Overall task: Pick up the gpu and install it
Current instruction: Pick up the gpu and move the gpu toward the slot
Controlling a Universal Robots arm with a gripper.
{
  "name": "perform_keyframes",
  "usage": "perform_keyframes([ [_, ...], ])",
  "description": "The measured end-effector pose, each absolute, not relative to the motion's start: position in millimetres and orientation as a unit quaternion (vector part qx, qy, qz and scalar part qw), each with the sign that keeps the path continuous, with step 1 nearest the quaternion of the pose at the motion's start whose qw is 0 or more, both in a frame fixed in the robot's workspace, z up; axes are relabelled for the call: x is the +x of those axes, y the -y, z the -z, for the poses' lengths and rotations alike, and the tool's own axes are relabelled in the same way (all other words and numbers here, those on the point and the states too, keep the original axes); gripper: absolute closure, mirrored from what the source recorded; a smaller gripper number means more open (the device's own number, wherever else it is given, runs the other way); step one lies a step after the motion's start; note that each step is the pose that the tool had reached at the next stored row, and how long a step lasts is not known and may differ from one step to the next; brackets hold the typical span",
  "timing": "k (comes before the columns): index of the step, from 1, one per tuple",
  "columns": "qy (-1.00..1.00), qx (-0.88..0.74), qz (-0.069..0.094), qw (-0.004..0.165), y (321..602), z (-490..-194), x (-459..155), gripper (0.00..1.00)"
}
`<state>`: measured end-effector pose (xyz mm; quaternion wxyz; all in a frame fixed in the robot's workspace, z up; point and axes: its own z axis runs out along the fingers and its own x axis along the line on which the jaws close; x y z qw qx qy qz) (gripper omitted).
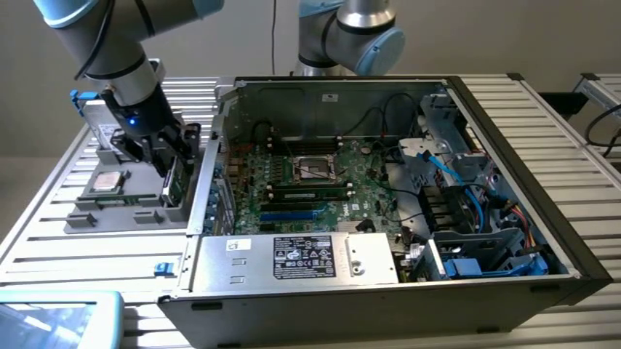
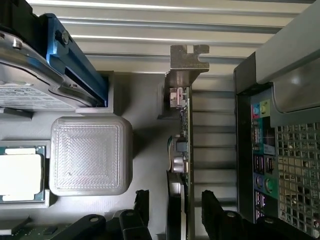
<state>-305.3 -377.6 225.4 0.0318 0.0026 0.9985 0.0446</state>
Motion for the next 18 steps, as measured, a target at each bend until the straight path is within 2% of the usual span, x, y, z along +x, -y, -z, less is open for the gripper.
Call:
perform_keyframes([
  [3,-0.998,0.003,-0.044,0.032,377.5,-225.1,-305.3,0.47],
  [6,-0.998,0.003,-0.045,0.032,377.5,-225.0,-305.3,0.65],
  [7,-0.998,0.003,-0.045,0.032,377.5,-225.0,-305.3,0.65],
  [8,-0.998,0.003,-0.045,0.032,377.5,-225.0,-305.3,0.71],
  [14,-0.998,0.003,-0.045,0.033,377.5,-225.4,-305.3,0.72],
  [18,-0.998,0.003,-0.045,0.033,377.6,-242.1,-305.4,0.72],
])
